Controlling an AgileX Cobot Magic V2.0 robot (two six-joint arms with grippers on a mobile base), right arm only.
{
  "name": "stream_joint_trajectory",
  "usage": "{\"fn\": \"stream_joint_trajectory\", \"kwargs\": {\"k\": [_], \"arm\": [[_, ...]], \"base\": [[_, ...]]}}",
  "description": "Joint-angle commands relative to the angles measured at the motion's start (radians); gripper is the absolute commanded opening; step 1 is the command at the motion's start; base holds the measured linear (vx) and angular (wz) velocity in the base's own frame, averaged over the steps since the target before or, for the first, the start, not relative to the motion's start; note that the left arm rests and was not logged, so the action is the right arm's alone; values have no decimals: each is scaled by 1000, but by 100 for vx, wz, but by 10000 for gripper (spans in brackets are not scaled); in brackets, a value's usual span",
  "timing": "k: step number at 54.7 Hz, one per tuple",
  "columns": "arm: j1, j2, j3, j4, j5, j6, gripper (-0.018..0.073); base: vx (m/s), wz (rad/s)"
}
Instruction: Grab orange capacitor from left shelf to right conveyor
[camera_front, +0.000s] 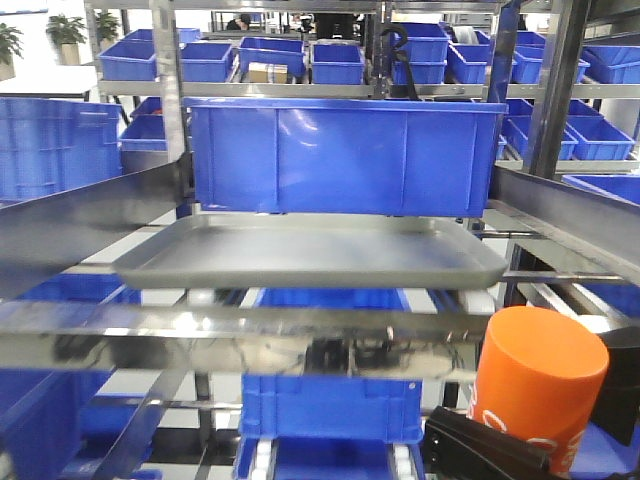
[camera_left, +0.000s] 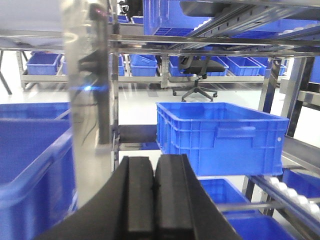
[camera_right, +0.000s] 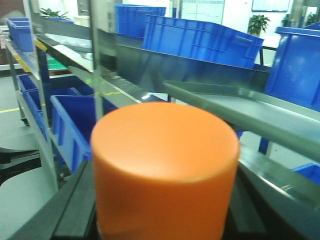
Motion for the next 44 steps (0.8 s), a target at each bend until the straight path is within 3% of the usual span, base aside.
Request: {"fn": "stream_joint_trajectory", "kwargs": {"k": [1, 44], "arm": [[-3, -9, -29, 39, -34, -7, -11], [-3, -9, -29, 39, -39, -7, -11]], "base": [[-18, 10], [-22, 10]]}}
